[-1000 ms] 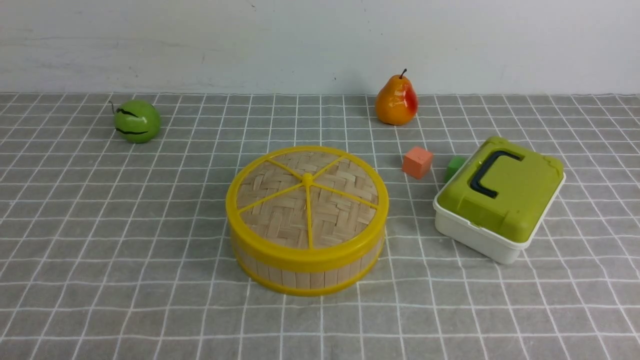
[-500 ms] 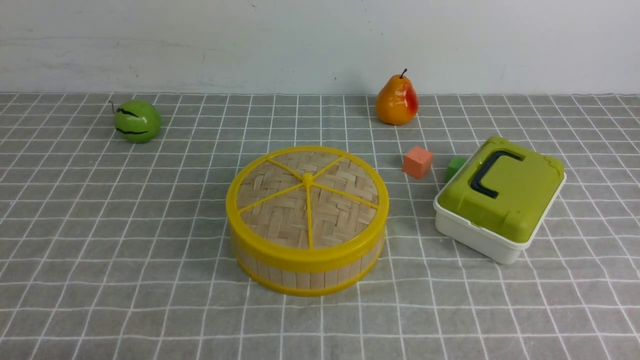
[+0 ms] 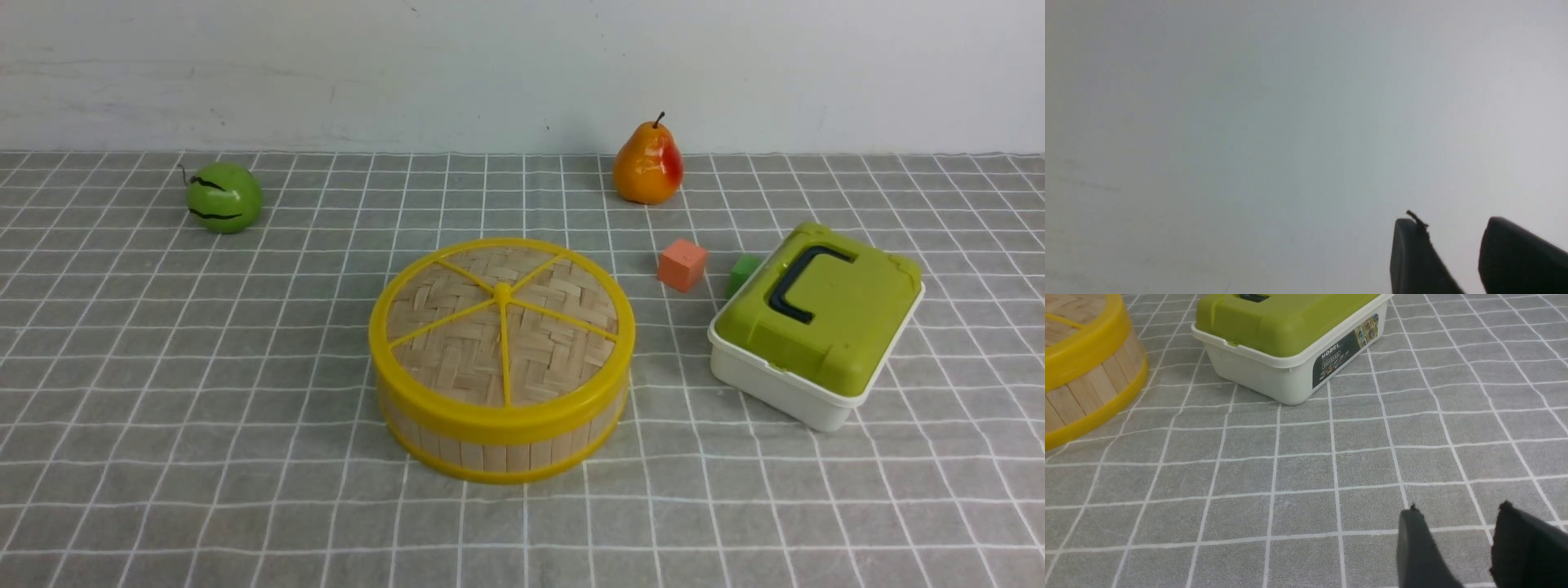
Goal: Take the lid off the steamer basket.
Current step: Use the left arm to lift the lid of the steamer
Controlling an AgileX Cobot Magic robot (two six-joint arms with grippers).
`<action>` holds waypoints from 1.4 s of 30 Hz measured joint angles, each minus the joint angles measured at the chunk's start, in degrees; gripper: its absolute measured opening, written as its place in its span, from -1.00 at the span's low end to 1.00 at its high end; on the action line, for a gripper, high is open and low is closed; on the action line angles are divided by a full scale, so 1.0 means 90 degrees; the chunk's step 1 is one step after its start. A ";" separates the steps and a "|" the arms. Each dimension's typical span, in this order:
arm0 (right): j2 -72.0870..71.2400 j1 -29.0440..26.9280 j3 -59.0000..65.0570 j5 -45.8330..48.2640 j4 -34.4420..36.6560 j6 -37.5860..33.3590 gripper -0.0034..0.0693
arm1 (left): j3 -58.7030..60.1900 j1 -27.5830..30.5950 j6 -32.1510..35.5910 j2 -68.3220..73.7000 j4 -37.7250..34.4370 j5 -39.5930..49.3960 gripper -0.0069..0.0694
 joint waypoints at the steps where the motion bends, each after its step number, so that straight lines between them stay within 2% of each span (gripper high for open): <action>1: 0.0000 0.0000 0.0000 0.0000 0.0000 0.0000 -0.24 | 0.0000 0.0000 -0.0080 0.0000 -0.0125 -0.0204 -0.19; 3: 0.0000 0.0000 0.0000 0.0000 0.0000 0.0000 -0.24 | 0.0000 0.0000 -0.0364 0.0000 -0.0502 -0.0744 -0.19; 5: 0.0000 0.0000 0.0000 0.0000 0.0000 0.0000 -0.24 | -0.0146 0.0000 -0.0465 -0.0005 -0.0707 -0.0666 -0.21; 8: 0.0000 0.0000 0.0000 0.0000 0.0000 0.0000 -0.24 | -0.0912 0.0000 -0.0275 0.0001 -0.0892 0.0390 -0.37; 11: 0.0000 0.0000 0.0000 0.0000 0.0000 0.0000 -0.24 | -0.2249 0.0000 0.0517 0.0470 -0.0909 0.2017 -0.75; 12: 0.0000 0.0000 0.0000 0.0000 0.0000 0.0000 -0.24 | -0.2419 0.0000 0.0626 0.0524 -0.0909 0.2108 -0.77; 13: 0.0000 0.0000 0.0000 0.0000 0.0000 0.0000 -0.24 | -0.2986 0.0000 0.0990 0.0945 -0.0909 0.2659 -0.85; 16: 0.0000 0.0000 0.0000 0.0000 0.0000 0.0000 -0.24 | -0.3943 0.0000 0.1424 0.2077 -0.0909 0.3307 -0.85; 21: 0.0000 0.0000 0.0000 0.0000 0.0000 0.0000 -0.24 | -0.4876 0.0000 0.1550 0.3717 -0.0916 0.3775 -0.85; 27: 0.0000 0.0000 0.0000 0.0000 0.0000 0.0000 -0.24 | -0.6788 0.0000 0.1525 0.6264 -0.1031 0.6253 -0.85; 32: 0.0000 0.0000 0.0000 0.0000 0.0000 0.0000 -0.24 | -0.8575 -0.0037 0.1576 0.7951 -0.1541 0.8419 -0.85; 36: 0.0000 0.0000 0.0000 0.0000 0.0000 0.0000 -0.24 | -0.9992 -0.0395 0.1842 0.9291 -0.1615 1.0067 -0.85; 37: 0.0000 0.0000 0.0000 0.0000 0.0000 0.0000 -0.24 | -0.9992 -0.0421 0.1842 0.9353 -0.1609 1.0124 -0.85; 39: 0.0000 0.0000 0.0000 0.0000 0.0000 0.0000 -0.24 | -1.0798 -0.0832 0.1780 1.0085 -0.1356 1.0662 -0.85; 42: 0.0000 0.0000 0.0000 0.0000 0.0000 0.0000 -0.24 | -1.1335 -0.1231 0.1592 1.0605 -0.0891 1.0826 -0.85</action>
